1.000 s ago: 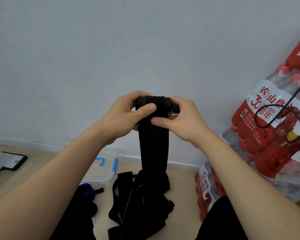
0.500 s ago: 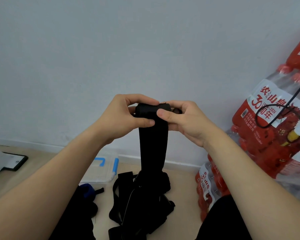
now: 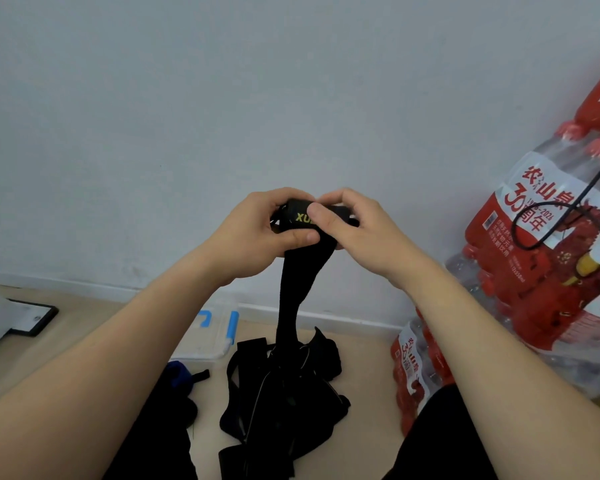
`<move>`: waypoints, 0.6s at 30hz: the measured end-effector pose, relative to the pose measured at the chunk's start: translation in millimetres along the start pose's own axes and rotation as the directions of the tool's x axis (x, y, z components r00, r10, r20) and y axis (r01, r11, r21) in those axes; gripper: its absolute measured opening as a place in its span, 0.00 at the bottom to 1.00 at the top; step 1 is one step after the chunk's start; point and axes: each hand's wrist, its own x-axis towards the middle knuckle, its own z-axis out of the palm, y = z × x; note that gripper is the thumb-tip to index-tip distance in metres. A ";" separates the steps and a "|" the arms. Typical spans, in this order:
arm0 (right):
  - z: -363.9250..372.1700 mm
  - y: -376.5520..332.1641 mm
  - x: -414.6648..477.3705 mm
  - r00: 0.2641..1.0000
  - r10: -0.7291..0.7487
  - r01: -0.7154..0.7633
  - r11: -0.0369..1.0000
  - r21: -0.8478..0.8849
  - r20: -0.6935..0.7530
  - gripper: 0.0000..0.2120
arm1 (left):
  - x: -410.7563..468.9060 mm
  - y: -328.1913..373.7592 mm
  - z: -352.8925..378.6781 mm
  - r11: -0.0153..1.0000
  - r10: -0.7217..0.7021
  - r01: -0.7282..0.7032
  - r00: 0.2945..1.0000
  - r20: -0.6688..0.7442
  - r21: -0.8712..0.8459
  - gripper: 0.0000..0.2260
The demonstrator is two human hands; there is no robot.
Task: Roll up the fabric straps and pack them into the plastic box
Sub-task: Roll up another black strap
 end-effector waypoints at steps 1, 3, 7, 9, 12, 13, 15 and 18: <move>1.0 1.2 -1.1 1.000 0.002 -0.001 0.998 -0.066 0.018 0.25 | 0.3 0.4 -0.1 1.000 0.010 -0.010 1.000 -0.016 0.006 0.15; 1.9 3.3 -2.1 0.999 0.013 -0.011 0.999 -0.036 0.052 0.22 | 1.0 0.7 -1.8 0.999 0.028 -0.027 0.999 -0.032 0.037 0.16; 3.6 -0.3 -3.7 0.998 -0.068 0.068 0.998 0.016 0.006 0.16 | 0.0 3.5 -3.7 0.999 -0.051 0.051 0.998 -0.031 -0.001 0.19; 5.8 -0.1 -4.0 0.994 -0.111 0.111 0.993 0.033 -0.003 0.17 | 0.4 5.8 -5.6 0.980 -0.145 0.151 0.988 0.053 -0.131 0.19; 4.5 -0.5 -5.5 0.988 -0.152 0.152 0.988 0.010 0.012 0.18 | 0.8 6.1 -7.7 0.957 -0.151 0.178 0.980 0.130 -0.230 0.17; 4.2 -0.9 -5.5 0.987 -0.161 0.161 0.987 -0.004 0.020 0.18 | 0.1 6.0 -7.5 0.967 -0.137 0.157 0.985 0.107 -0.202 0.16; 3.5 -3.8 -4.9 0.990 -0.138 0.137 0.990 0.038 0.039 0.19 | -0.5 5.3 -7.0 0.981 -0.119 0.125 0.992 0.053 -0.151 0.12; 0.9 -7.6 -2.9 0.994 -0.019 -0.008 0.968 0.249 0.105 0.14 | -1.2 3.3 -7.2 0.989 -0.091 0.094 0.995 0.029 -0.118 0.10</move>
